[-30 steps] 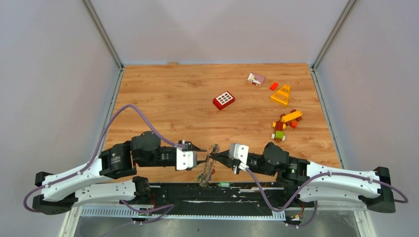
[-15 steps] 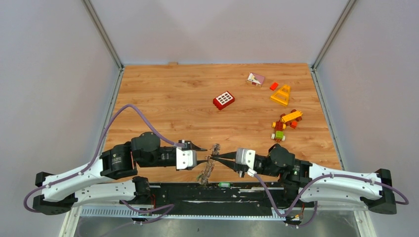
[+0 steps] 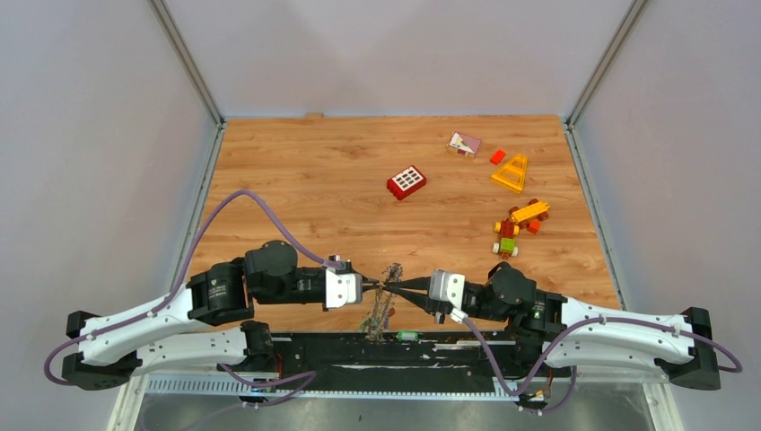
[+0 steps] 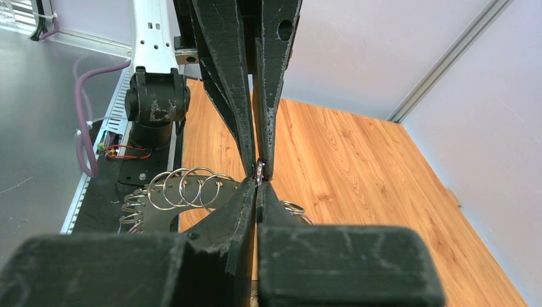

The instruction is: Remove the keys from the keyring

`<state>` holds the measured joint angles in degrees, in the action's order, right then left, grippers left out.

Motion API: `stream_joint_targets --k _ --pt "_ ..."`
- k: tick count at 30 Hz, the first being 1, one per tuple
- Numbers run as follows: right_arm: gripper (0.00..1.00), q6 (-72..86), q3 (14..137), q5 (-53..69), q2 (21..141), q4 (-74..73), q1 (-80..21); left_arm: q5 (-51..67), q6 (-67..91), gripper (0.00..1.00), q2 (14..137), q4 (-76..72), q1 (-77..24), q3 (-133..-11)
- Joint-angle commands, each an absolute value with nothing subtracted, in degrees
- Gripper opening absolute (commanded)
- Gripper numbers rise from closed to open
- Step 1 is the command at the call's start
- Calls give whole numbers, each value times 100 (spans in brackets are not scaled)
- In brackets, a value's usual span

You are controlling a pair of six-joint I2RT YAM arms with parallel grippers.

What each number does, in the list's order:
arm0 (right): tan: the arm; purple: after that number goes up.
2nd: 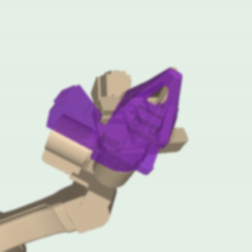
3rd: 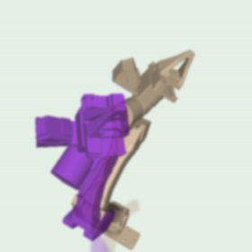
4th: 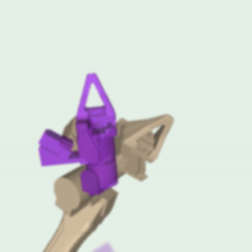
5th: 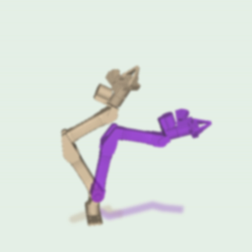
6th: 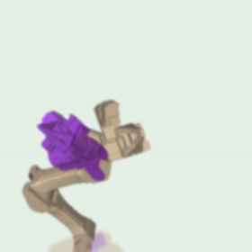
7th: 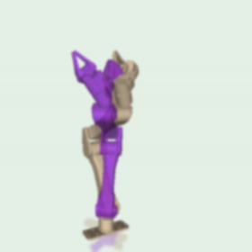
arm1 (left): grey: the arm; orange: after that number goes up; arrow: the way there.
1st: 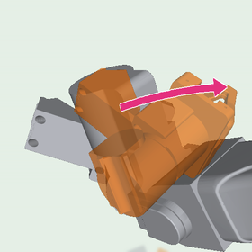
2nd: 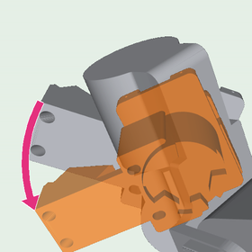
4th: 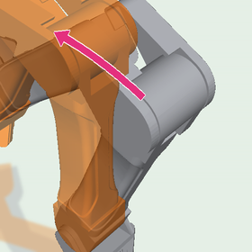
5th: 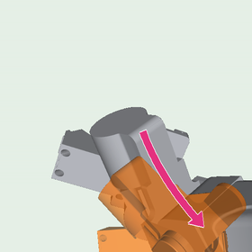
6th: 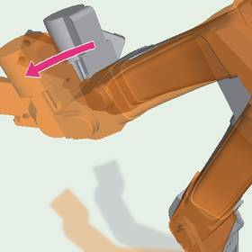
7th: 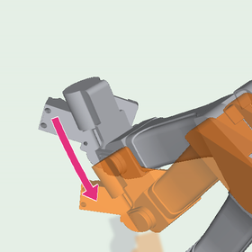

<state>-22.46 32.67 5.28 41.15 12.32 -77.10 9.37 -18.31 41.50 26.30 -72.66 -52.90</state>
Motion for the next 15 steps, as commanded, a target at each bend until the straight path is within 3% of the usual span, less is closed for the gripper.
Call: stream_joint_targets --k 1,15 --pt "0 -2309 3331 615 3973 1837 -7734 994 -1797 13 4179 2443 -7278 -5309" --pt "0 -2381 3340 613 3900 1827 -7728 797 -1856 4 4175 2602 -7277 -5344"
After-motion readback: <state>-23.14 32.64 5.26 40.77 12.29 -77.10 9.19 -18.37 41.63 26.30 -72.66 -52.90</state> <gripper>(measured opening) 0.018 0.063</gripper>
